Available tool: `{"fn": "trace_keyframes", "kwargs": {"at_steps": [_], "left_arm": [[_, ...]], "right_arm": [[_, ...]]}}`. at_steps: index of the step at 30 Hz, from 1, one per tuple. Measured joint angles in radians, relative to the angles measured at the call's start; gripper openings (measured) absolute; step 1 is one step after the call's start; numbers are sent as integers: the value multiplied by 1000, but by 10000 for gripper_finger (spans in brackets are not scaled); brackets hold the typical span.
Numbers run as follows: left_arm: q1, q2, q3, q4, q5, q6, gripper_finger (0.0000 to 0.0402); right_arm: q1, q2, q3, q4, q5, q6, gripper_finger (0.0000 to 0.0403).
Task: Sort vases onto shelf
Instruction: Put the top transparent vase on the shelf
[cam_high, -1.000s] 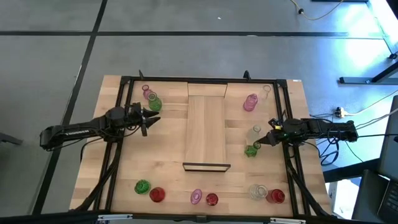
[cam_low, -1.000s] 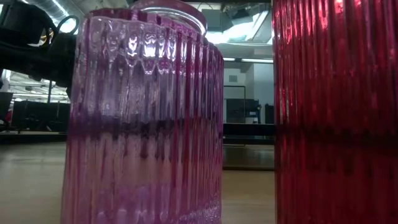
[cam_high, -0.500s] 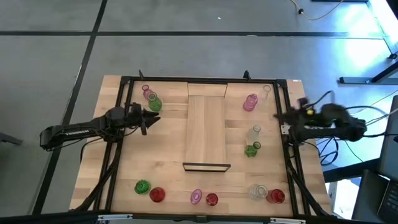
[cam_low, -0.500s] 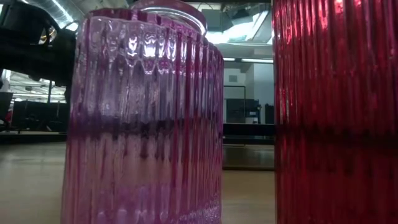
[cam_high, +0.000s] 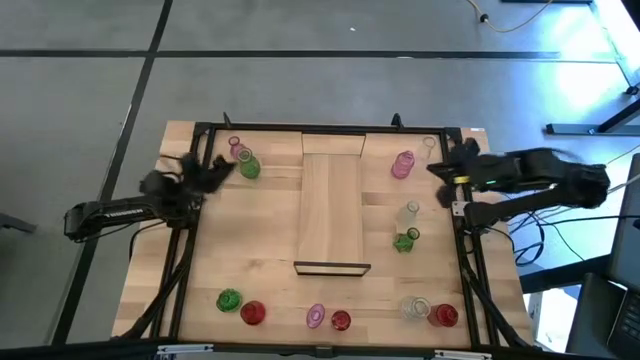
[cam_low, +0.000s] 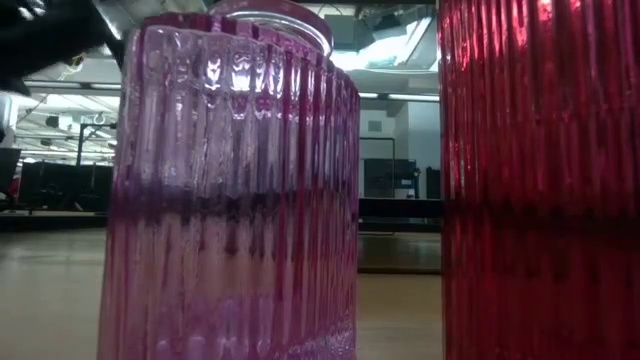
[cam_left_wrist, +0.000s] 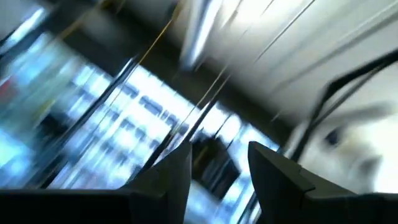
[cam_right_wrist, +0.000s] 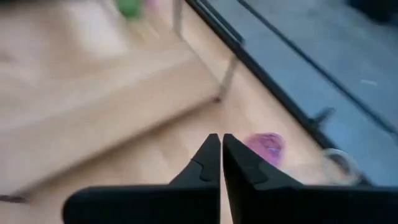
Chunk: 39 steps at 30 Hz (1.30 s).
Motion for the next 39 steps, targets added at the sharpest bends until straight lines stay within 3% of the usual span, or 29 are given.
{"fn": "trace_keyframes", "kwargs": {"at_steps": [6,10,13,18,22,25,27,30,34,39], "left_arm": [[0,0,0,502,-32,35,151],[0,0,0,662,-12,119,151],[0,0,21,702,-100,121,151],[0,0,94,693,-169,140,151],[0,0,182,688,-229,151,151],[0,0,282,643,-206,235,151],[0,-2,383,468,-161,275,151],[0,12,622,-121,-142,354,151],[0,178,1013,-851,-243,464,151],[0,436,1402,-1475,-379,526,151]], "right_arm": [[0,29,4,-11,224,197,77],[-16,-7,4,-23,362,403,155],[-94,-22,4,-23,343,494,203],[-223,-16,4,115,263,383,235],[-284,23,4,335,301,182,236],[-334,58,4,461,299,163,237],[-370,76,4,496,257,164,237],[-415,104,4,490,185,165,237],[-449,148,4,453,147,194,237],[-554,192,4,356,107,365,237]]}}
